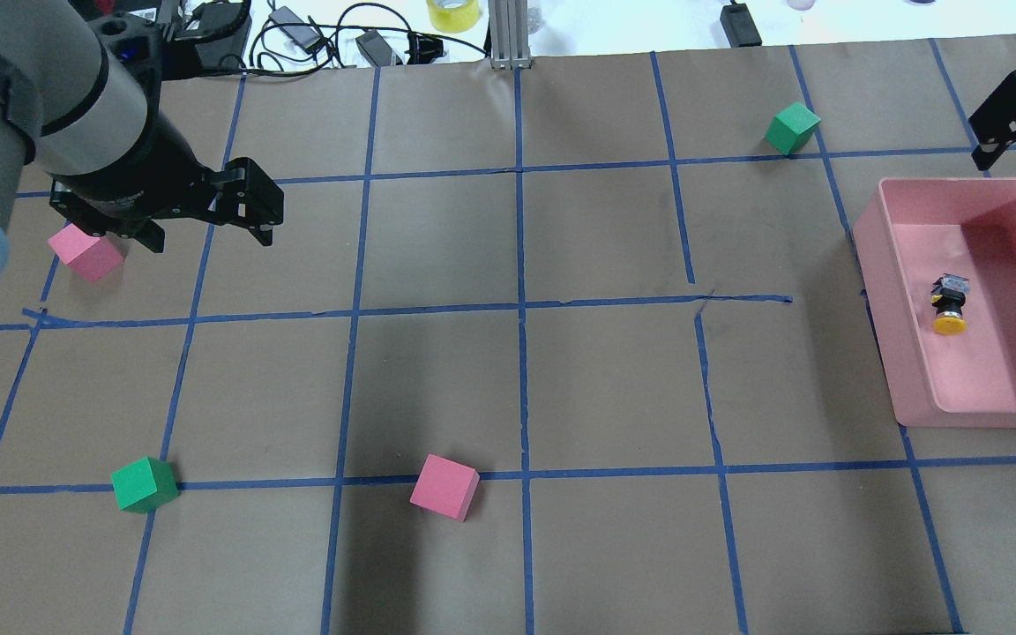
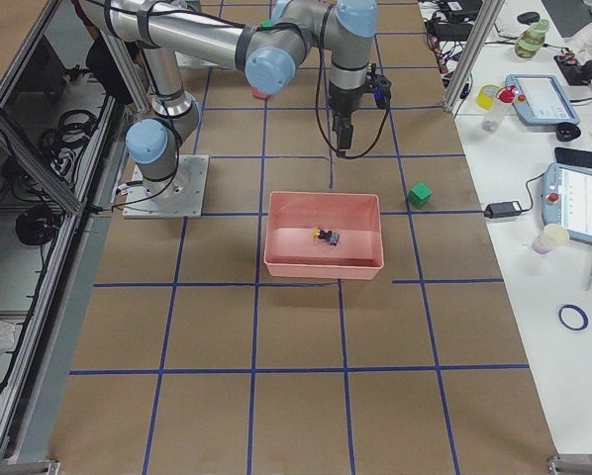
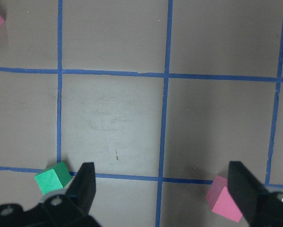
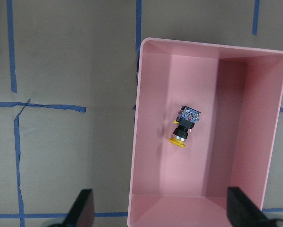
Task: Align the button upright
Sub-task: 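Move the right gripper over the pink tray and lower onto the yellow-capped button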
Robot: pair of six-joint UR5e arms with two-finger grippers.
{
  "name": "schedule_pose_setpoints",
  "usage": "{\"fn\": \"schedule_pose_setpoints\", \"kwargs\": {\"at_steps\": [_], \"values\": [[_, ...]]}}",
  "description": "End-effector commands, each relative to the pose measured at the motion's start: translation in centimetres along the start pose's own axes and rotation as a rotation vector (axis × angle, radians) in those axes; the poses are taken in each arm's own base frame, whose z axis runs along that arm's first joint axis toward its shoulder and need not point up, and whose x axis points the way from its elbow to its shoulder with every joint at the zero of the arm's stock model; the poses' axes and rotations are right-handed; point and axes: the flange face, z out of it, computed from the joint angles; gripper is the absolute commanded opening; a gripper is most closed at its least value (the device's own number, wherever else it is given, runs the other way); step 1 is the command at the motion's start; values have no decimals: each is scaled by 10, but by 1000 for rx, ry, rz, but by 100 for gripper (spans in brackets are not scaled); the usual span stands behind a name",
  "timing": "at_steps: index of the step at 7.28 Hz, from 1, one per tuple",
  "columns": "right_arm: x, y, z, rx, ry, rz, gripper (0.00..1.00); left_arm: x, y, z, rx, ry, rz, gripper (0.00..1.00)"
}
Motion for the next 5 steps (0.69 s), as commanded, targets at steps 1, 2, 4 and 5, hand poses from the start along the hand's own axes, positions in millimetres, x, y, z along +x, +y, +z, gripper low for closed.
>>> {"fn": "schedule_pose_setpoints", "kwargs": {"at_steps": [1,2,4,5], "values": [[17,-30,57,27,1,12,100,0,0,0,0,0,-2,100],[20,-29,71,9,-1,19,100,0,0,0,0,-2,-2,100],[44,-17,112,-41,-34,74,100,0,0,-1,2,-1,0,100],[56,-9,127,-41,-32,99,100,0,1,-1,0,-3,0,100]]}}
